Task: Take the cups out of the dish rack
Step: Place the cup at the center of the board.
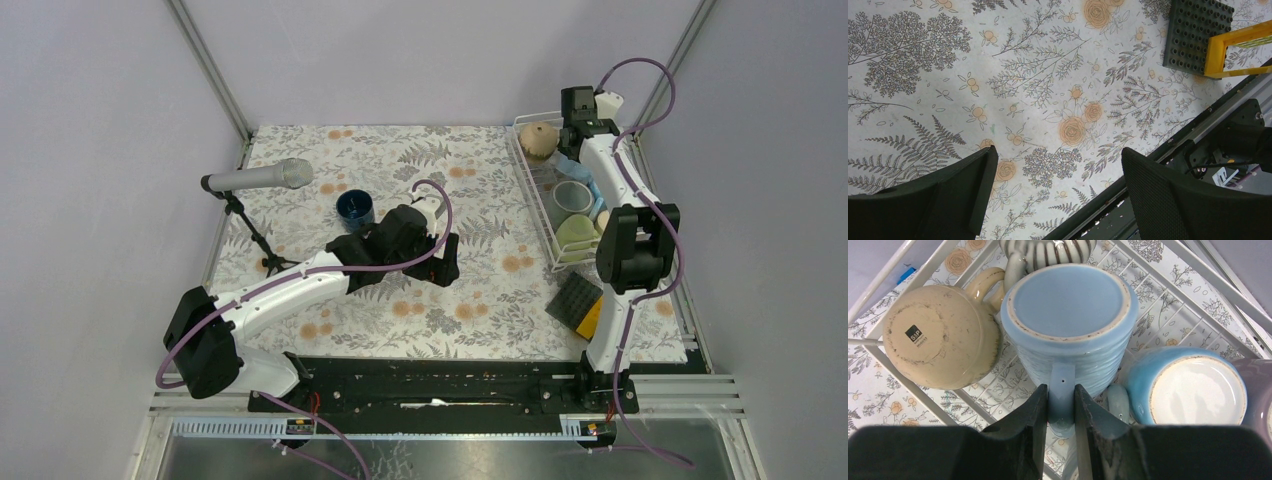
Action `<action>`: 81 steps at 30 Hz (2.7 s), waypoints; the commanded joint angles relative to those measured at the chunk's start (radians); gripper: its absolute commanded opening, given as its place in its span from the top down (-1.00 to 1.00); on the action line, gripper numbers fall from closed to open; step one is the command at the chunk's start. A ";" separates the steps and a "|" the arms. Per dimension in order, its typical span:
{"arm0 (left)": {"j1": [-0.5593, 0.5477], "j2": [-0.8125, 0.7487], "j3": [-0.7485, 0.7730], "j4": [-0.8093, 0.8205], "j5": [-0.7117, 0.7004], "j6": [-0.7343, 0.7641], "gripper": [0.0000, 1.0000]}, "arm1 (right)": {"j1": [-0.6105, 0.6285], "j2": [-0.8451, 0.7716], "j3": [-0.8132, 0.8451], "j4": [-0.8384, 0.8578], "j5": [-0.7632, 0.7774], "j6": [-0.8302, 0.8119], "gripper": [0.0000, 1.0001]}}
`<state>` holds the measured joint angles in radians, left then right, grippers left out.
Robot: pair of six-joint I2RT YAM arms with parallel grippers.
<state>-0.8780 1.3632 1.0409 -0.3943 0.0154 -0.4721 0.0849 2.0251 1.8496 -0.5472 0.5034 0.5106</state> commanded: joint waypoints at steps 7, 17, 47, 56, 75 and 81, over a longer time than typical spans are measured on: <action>-0.003 0.006 0.011 0.040 -0.012 -0.008 -0.97 | -0.001 -0.107 0.029 0.096 0.001 -0.030 1.00; -0.001 0.008 0.010 0.041 -0.012 -0.007 -0.97 | -0.001 -0.075 0.027 0.097 -0.044 -0.035 1.00; 0.000 0.009 0.003 0.045 -0.012 -0.011 -0.97 | -0.001 -0.027 -0.065 0.064 -0.132 -0.032 0.70; -0.001 0.010 0.003 0.046 -0.010 -0.013 -0.97 | -0.001 -0.031 -0.083 0.055 -0.126 -0.031 0.58; 0.000 0.011 -0.001 0.048 -0.009 -0.016 -0.97 | 0.001 -0.054 -0.130 0.042 -0.117 -0.024 0.28; -0.001 0.013 0.001 0.049 -0.008 -0.016 -0.97 | 0.001 -0.050 -0.123 0.033 -0.096 -0.034 0.47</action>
<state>-0.8780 1.3720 1.0401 -0.3935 0.0151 -0.4805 0.0872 1.9873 1.7206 -0.4820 0.3721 0.4751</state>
